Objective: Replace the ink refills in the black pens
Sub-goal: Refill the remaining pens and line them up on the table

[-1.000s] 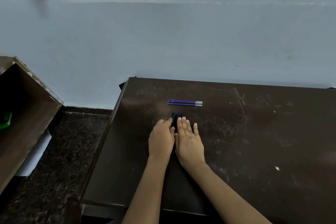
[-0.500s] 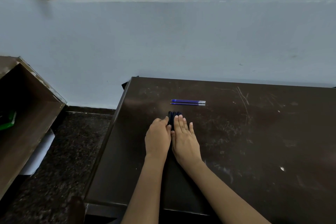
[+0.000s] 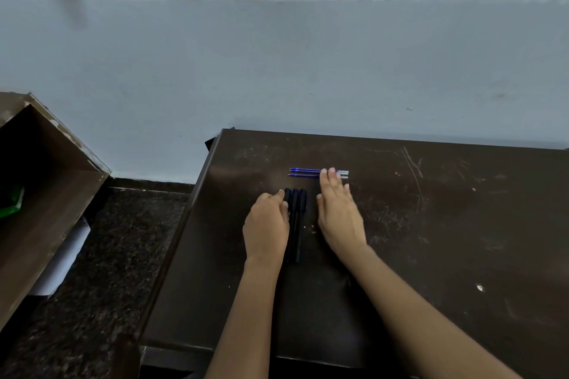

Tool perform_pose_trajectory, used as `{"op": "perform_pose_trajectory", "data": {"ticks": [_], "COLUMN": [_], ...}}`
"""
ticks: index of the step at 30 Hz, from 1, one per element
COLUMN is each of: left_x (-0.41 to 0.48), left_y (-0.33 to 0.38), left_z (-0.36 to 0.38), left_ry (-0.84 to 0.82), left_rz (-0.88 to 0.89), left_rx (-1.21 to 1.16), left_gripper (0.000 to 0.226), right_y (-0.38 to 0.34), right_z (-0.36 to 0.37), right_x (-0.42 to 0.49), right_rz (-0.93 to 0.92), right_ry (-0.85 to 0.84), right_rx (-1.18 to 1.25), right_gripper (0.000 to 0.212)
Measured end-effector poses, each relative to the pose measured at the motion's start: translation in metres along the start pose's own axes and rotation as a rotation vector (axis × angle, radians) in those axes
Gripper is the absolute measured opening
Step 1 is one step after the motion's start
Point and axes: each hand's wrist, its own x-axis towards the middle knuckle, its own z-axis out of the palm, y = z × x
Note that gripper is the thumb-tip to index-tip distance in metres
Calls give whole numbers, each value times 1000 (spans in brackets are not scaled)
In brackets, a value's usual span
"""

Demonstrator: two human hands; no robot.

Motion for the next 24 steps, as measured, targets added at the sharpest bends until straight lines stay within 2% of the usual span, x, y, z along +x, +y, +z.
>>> {"op": "perform_pose_trajectory", "data": {"ticks": [3, 12, 16, 24], "left_x": [1, 7, 9, 3], "left_y": [4, 9, 11, 21], "left_z": [-2, -3, -7, -5], "left_ry": [13, 24, 58, 16], "left_rz": [-8, -17, -23, 6], "left_rx": [-14, -26, -39, -45], "left_gripper": [35, 35, 34, 33], "right_y": [13, 21, 21, 40], "right_z": [-16, -20, -18, -24], "right_x": [29, 80, 82, 43], "right_rz": [-6, -44, -19, 96], "right_ry": [-24, -260, -214, -58], "right_rx": [-14, -48, -43, -18], "right_gripper": [50, 42, 32, 27]}}
